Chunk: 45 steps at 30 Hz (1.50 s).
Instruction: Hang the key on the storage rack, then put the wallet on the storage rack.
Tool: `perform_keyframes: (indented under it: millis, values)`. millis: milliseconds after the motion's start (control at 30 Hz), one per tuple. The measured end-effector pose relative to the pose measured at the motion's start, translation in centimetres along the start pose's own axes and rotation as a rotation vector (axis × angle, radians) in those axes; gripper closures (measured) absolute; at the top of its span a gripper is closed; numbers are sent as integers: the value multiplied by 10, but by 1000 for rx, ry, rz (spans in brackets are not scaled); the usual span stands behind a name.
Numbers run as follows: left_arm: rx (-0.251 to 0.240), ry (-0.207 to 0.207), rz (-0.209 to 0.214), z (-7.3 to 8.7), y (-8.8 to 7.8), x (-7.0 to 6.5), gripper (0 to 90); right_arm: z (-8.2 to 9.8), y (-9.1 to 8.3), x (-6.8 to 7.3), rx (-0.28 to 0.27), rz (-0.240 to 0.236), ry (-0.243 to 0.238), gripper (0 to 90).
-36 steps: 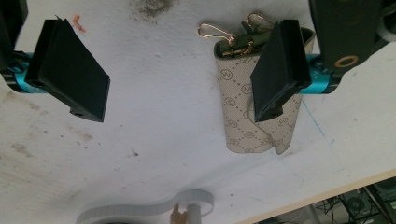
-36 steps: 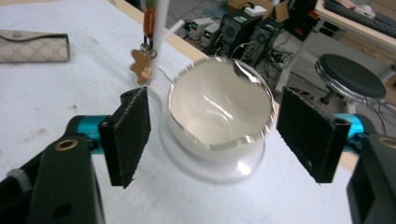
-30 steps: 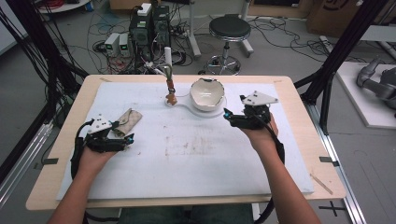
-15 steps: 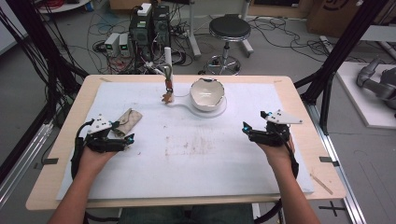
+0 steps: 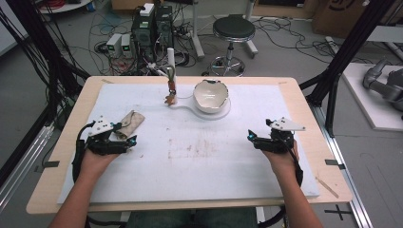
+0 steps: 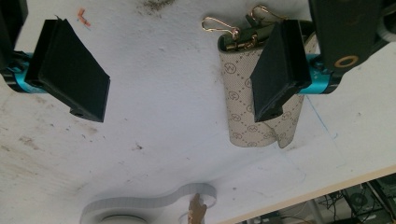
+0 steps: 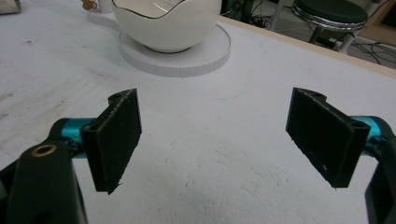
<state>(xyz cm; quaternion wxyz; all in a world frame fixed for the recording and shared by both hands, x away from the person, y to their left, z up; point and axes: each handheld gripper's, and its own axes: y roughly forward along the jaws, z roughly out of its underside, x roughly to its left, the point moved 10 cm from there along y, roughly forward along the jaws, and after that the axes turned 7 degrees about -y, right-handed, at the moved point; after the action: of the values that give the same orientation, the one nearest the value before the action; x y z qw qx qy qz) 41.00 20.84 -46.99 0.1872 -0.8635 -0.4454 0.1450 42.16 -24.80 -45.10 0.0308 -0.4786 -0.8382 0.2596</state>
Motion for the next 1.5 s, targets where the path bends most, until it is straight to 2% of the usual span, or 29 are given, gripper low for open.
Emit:
perform_keyframes:
  millis: [167, 233, 333, 433, 833, 1133, 1233, 1400, 1500]
  values:
    - [-15, -18, 18, -2, 4, -1, 197, 4, -2, -1, -10, -5, -18, 186]
    - [-38, -23, 23, -6, 5, -1, 197, 8, -3, -3, -4, -3, -11, 186]
    - [-42, -27, 24, -7, 5, -1, 197, 11, -5, -8, -8, 7, 5, 186]
    - [-42, -31, 12, -6, 5, 2, 197, 13, -6, -12, -8, 10, 18, 186]
    - [-31, -33, -29, -5, 3, 8, 197, 14, -3, -9, 1, 7, 1, 185]
    - [-10, -59, -52, -1, 4, 16, 196, 15, -2, -8, 12, 9, -11, 186]
    - [-5, -71, -72, 0, 5, 21, 193, 15, -2, -7, 13, 8, -15, 186]
    - [22, -83, -92, 5, 8, 27, 188, 17, -2, -8, 19, 8, -13, 186]
    - [56, -96, -112, 11, 15, 38, 188, 18, -3, -8, 19, 8, -13, 186]
